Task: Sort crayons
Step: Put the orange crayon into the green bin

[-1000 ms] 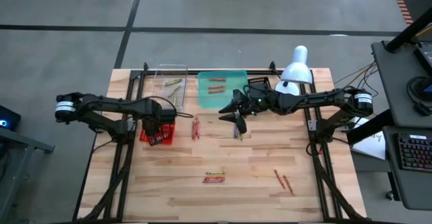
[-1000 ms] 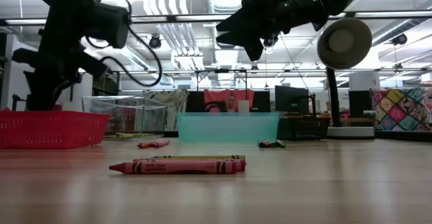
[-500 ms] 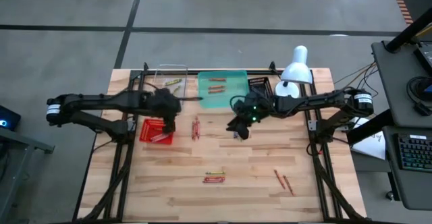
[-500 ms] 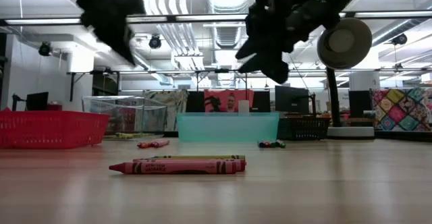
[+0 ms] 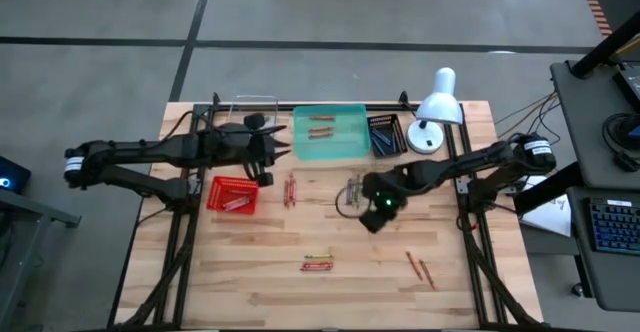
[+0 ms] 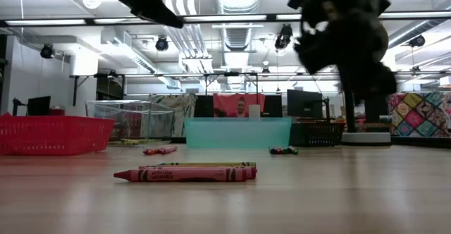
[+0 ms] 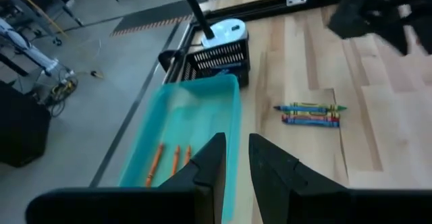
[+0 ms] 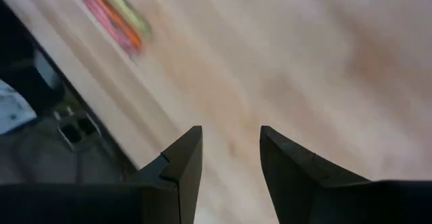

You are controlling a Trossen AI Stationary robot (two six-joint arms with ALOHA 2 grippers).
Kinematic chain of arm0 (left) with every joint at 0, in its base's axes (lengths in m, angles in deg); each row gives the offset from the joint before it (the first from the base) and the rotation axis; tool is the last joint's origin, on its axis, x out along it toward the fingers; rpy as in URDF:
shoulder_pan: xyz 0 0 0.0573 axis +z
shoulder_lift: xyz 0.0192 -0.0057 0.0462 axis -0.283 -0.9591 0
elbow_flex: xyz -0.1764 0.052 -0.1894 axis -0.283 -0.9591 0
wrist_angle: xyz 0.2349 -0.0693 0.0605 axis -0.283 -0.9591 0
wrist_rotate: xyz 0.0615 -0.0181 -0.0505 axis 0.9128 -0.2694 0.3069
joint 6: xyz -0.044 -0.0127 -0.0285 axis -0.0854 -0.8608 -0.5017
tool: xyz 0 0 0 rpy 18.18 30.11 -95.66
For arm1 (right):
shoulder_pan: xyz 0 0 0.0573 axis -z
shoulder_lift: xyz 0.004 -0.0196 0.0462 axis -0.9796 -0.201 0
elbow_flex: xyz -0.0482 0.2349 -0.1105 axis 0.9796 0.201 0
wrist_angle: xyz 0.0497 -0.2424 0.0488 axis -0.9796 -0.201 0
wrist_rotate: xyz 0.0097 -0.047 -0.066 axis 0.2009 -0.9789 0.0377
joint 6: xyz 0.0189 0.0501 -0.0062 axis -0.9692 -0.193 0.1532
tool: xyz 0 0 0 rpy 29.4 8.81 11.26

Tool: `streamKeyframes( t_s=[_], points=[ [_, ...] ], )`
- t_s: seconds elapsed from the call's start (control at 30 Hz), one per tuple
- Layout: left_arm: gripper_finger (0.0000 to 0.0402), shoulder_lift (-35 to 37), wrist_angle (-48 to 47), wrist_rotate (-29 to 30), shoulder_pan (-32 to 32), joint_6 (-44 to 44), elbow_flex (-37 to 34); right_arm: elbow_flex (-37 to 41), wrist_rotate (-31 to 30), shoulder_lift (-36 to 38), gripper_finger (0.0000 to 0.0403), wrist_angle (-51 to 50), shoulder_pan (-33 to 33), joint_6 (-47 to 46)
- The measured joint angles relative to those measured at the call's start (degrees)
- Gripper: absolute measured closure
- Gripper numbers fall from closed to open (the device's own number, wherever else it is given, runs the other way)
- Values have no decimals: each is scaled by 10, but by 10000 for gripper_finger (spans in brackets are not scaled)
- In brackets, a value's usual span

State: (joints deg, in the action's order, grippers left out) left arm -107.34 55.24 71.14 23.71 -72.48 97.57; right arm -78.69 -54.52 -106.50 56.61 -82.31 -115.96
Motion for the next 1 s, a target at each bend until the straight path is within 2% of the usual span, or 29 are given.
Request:
streamKeyframes(
  t_s=[0.17,0.4,0.57,1.0],
  points=[
    [353,-17,15,0,0,7,0,0,56,0,266,-87,-60,-104],
    [353,-41,35,0,1,7,0,0,61,0,266,-205,-141,-178],
    [353,-58,46,0,1,7,0,0,1,-1,266,-222,-197,-216],
    [353,-78,63,0,0,5,0,20,-93,-1,266,-214,-316,-305]
  ],
)
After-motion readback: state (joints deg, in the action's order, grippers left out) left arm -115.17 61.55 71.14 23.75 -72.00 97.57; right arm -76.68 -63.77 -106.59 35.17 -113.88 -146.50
